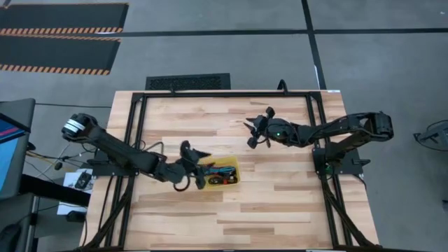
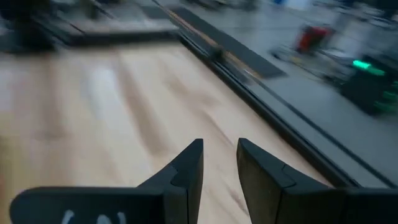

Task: Pick and place USB-C Cables
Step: Return to Home Position

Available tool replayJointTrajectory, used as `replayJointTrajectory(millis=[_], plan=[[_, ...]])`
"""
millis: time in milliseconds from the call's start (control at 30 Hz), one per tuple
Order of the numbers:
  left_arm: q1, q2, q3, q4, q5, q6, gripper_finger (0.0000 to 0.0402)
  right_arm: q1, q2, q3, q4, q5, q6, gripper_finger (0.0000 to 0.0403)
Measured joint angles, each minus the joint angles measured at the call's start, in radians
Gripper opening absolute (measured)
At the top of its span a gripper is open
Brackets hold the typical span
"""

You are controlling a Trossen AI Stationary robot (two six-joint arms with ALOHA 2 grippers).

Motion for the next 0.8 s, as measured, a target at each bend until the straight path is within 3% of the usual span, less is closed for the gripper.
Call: replayJointTrajectory(millis=[167, 433, 800], plan=[[0.038, -0.048, -0.027, 0.067, 0.011, 0.138, 0.0147, 0.0, -0.082, -0.023, 0.013, -0.172, 0.001, 0.0121], [0.148, -0.032, -0.179, 0.386, 0.186, 0.215, 0.0123, -0.007, -0.228, -0.097, 0.065, -0.371, 0.002, 0.0121], [0.187, -0.04, -0.251, 0.532, 0.19, 0.295, 0.0116, -0.011, -0.266, -0.111, 0.081, -0.593, 0.024, 0.0121]])
